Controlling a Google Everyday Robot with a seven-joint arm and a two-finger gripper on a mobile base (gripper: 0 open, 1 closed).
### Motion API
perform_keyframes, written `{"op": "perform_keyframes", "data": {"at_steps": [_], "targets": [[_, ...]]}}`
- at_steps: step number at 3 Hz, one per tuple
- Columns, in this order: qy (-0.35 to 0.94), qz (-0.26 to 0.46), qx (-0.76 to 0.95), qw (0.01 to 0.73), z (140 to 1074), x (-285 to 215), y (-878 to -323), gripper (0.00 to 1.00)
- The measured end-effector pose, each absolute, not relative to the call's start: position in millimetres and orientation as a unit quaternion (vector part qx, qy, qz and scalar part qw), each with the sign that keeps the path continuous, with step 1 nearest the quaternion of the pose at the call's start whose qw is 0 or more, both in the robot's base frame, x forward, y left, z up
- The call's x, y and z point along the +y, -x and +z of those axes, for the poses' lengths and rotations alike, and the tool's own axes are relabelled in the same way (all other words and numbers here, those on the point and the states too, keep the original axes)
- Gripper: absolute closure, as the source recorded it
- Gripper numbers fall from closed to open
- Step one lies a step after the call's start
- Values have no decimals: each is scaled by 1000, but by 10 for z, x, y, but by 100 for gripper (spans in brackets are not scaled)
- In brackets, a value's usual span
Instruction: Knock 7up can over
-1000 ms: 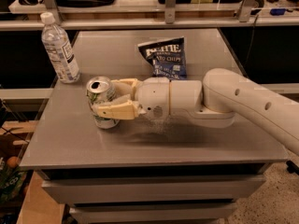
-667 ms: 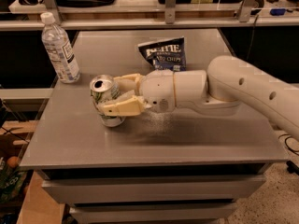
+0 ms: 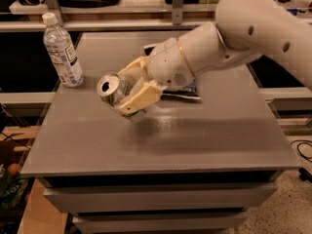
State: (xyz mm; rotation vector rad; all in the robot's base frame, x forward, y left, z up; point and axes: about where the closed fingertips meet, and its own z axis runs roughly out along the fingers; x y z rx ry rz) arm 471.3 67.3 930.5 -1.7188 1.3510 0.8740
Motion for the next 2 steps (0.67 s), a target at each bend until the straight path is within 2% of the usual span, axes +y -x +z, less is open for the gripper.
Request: {"op": "perform_keyframes", "data": {"at_steps": [2], "targets": [[780,191,539,255,9251,679,-4617,100]]}}
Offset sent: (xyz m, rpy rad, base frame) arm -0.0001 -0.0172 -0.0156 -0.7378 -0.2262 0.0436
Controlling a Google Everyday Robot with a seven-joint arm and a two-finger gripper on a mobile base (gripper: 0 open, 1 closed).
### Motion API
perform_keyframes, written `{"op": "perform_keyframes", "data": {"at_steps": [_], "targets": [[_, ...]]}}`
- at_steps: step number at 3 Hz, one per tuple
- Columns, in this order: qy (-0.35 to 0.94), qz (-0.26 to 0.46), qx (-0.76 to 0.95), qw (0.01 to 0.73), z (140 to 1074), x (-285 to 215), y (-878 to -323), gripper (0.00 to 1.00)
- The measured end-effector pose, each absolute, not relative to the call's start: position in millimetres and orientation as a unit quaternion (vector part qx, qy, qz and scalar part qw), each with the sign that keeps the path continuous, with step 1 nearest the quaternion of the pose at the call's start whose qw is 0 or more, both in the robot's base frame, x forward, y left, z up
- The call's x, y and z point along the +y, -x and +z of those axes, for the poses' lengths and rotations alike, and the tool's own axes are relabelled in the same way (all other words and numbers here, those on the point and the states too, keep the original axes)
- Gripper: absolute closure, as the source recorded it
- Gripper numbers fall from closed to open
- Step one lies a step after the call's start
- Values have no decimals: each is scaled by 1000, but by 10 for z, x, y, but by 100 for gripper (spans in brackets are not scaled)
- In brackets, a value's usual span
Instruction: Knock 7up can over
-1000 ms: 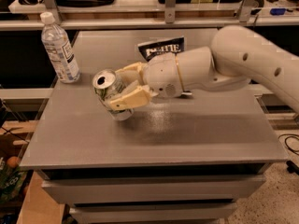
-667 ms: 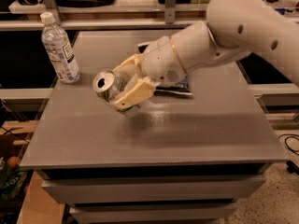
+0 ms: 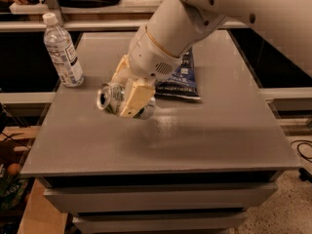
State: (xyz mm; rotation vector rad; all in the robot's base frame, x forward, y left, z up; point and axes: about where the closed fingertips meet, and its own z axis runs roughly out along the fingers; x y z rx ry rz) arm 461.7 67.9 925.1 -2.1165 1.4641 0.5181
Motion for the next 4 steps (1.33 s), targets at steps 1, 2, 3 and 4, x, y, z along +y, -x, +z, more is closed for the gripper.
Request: {"op": "perform_keyframes", "data": {"at_steps": [1,2,3,4], "targets": [[794,118,561,202,9131,694,-4644,100],[803,50,576,145,8952,694,-4694,100],[807,3,582,99,8782,697,-4709,100],[810,-28,583,61,8621,708,-4700,100]]}}
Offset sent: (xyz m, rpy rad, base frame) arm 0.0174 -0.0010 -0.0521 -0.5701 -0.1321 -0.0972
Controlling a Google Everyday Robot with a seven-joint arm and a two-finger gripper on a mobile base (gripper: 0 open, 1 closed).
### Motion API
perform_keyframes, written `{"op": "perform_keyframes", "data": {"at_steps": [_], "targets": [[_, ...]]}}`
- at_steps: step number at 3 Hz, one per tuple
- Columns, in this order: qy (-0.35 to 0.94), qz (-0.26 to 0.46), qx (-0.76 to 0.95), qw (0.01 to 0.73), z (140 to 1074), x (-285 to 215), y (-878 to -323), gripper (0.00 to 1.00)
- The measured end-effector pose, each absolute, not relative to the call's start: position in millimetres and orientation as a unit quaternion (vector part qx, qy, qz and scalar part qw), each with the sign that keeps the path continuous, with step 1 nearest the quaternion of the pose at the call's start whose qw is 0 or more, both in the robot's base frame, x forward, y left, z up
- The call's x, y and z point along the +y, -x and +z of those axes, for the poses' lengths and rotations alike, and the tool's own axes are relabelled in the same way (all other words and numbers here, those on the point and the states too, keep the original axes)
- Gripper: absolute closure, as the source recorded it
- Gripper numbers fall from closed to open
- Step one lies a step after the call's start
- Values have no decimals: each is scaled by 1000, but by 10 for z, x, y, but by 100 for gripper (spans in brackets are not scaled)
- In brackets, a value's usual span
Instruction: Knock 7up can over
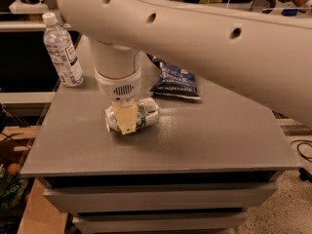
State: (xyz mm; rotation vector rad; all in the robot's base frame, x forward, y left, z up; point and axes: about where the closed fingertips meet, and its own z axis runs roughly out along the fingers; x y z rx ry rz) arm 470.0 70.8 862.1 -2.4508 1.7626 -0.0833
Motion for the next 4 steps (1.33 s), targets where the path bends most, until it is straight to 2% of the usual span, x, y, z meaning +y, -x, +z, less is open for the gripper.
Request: {"op": "perform_keyframes", "data": {"at_steps": [2,4], "targets": [[813,-40,580,28,8435,776,-4656,59],[814,-38,580,24,8420,781,-4653,11]]}}
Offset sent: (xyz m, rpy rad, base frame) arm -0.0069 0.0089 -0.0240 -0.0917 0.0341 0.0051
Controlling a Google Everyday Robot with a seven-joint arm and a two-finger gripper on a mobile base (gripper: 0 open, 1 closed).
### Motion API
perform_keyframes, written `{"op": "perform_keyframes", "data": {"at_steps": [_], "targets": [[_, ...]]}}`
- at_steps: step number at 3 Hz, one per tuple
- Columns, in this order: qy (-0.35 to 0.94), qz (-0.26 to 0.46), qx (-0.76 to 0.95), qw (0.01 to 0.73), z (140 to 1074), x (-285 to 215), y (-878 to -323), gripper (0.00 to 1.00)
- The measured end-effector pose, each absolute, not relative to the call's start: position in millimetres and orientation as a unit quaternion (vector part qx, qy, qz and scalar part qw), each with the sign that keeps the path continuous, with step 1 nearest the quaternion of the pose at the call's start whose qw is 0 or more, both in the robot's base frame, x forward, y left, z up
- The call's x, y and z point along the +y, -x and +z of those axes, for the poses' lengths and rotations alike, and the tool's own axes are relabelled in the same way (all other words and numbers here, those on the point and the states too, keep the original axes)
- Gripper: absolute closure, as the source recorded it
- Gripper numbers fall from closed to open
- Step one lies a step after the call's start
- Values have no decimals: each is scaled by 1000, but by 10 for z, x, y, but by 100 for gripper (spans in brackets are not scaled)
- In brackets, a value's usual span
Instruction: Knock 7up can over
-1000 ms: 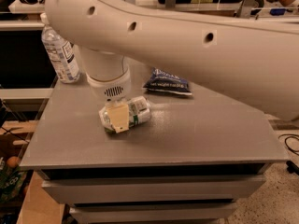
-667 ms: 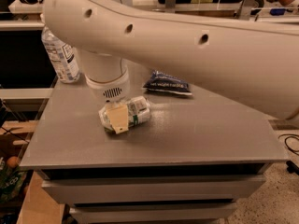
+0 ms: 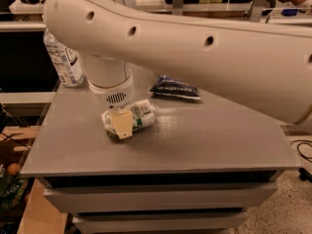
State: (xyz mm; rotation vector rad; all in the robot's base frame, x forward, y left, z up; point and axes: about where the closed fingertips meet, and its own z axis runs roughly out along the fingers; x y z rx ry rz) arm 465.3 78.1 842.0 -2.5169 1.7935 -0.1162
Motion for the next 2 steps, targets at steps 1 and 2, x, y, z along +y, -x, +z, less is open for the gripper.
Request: {"op": "perform_keyframes", "data": {"at_steps": [1,2], "targets": [[815,-36,578,23,8420,778,-4669,0],[816,-34,577,26,8444,764,-4700,0]]}}
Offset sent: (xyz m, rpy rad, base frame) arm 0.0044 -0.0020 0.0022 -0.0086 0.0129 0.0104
